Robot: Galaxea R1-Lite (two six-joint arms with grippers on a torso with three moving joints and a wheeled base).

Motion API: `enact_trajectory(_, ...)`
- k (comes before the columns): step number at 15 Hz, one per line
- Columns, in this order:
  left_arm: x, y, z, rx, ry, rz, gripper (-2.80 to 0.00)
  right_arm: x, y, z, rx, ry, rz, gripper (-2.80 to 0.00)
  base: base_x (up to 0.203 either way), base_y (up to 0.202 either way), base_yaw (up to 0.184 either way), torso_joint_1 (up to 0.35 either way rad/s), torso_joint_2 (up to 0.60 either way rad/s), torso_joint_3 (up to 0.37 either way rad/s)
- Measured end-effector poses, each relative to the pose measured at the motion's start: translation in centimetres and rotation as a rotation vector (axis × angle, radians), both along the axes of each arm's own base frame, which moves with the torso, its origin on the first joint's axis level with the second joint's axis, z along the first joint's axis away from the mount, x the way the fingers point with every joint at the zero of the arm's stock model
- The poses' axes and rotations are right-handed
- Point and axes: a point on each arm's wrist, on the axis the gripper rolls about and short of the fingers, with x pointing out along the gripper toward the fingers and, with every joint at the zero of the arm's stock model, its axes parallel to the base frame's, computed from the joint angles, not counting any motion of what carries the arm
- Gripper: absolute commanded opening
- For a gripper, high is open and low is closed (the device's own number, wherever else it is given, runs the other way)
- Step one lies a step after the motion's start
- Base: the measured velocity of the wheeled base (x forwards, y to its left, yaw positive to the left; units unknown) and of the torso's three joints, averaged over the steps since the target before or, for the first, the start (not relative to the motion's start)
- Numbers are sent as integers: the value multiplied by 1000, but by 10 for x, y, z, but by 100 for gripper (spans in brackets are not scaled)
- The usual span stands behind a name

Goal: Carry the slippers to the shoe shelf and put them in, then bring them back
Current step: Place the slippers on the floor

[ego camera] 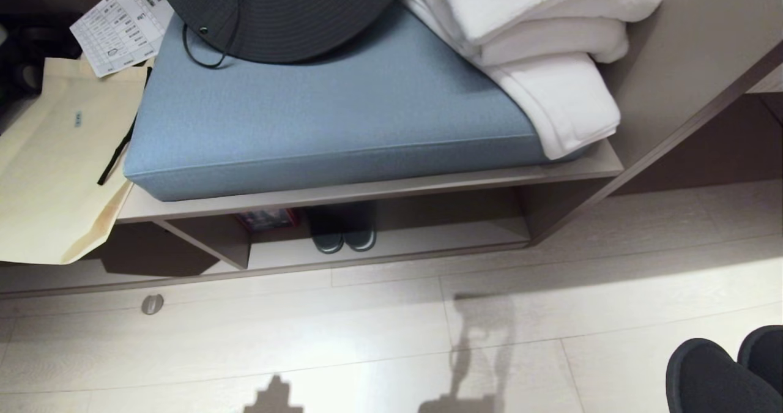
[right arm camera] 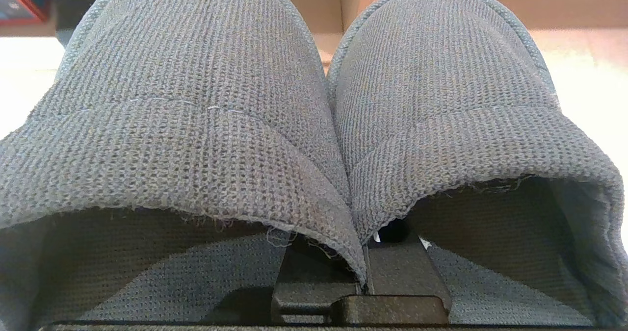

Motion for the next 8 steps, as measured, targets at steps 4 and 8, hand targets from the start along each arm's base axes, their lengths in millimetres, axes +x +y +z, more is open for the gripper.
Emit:
enact_trajectory(4,0,0,0,0,0,-1,-280,0,0,0,0,0,0,-280,0,0,0,2,1,202)
enact_trajectory(8,0,0,0,0,0,-1,-280,0,0,0,0,0,0,-280,0,0,0,3,0,201)
